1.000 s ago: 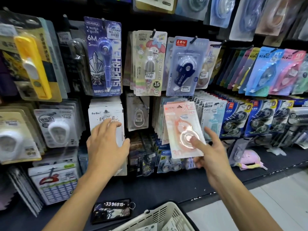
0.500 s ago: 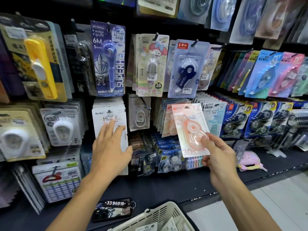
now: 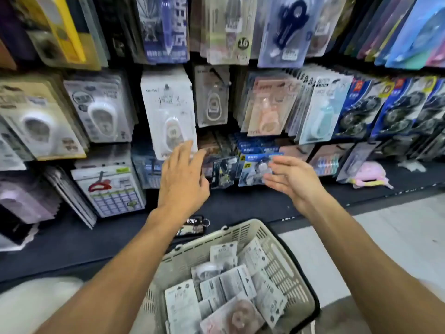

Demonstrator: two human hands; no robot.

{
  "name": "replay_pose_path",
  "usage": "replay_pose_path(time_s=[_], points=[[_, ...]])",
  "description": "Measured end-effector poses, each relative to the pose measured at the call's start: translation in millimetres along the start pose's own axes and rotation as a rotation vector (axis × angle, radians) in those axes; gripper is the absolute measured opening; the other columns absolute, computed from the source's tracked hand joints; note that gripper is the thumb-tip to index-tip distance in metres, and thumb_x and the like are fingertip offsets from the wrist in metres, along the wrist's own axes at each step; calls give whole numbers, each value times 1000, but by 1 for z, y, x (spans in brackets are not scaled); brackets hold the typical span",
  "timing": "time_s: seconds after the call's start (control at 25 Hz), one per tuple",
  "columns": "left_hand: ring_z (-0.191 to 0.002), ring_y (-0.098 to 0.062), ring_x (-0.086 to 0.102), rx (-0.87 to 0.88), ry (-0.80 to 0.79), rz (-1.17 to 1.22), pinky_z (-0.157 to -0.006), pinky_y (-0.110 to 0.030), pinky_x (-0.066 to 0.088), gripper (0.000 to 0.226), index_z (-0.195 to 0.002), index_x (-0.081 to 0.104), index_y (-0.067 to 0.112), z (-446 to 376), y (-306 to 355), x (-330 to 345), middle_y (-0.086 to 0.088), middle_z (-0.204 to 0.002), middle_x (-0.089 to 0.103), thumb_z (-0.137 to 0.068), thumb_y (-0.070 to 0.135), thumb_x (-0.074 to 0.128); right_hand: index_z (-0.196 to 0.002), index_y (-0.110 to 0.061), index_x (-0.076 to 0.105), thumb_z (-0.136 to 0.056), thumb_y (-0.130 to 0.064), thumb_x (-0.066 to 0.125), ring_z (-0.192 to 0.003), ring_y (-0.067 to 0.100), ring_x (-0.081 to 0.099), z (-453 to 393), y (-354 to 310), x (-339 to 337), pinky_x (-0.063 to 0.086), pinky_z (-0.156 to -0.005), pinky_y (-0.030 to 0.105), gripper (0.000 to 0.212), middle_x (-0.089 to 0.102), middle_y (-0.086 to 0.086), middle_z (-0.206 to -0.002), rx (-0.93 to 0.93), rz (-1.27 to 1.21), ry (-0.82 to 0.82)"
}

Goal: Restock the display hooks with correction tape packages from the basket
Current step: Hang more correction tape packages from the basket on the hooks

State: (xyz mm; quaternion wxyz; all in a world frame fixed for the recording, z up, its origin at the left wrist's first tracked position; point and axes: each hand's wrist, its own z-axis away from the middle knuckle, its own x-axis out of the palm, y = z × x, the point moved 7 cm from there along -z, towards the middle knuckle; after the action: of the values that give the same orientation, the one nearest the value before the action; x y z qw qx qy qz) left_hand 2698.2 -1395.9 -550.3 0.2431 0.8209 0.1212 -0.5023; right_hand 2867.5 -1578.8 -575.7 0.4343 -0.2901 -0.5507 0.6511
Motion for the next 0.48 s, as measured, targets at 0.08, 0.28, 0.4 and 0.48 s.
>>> replay_pose_path(time_s=[0.08,0.28,0.4,0.48], points=[[-136,-30,40,-2,-333,31,-108,-44,39,54,-146,45,18,47,1,65,-7,-151,43,-94,22,58,-101,-14,66,-94,-1,64,-68,21,72,2,67,8,59,-57,27,15,72,10,-101,95,217,-25],[-127,-26,56,-305,-1035,53,-100,-32,48,54,-143,51,26,212,-70,195,-5,-144,56,-91,24,63,-120,-9,67,-89,-12,71,-78,11,65,37,297,-17,44,-57,11,31,63,2,-106,459,1082,-422],[-126,-24,58,-413,-1195,75,-100,-29,48,49,-139,55,27,266,-98,233,-4,-144,58,-91,27,63,-123,-7,62,-87,-17,70,-89,18,60,44,355,-53,41,-72,18,39,65,7,-121,488,1176,-252],[-124,-23,60,-456,-1167,155,-100,-30,49,46,-139,56,26,276,-100,257,-4,-141,61,-94,34,62,-123,-7,60,-88,-18,68,-84,20,61,36,374,-64,45,-69,22,38,66,14,-122,554,1059,-121]])
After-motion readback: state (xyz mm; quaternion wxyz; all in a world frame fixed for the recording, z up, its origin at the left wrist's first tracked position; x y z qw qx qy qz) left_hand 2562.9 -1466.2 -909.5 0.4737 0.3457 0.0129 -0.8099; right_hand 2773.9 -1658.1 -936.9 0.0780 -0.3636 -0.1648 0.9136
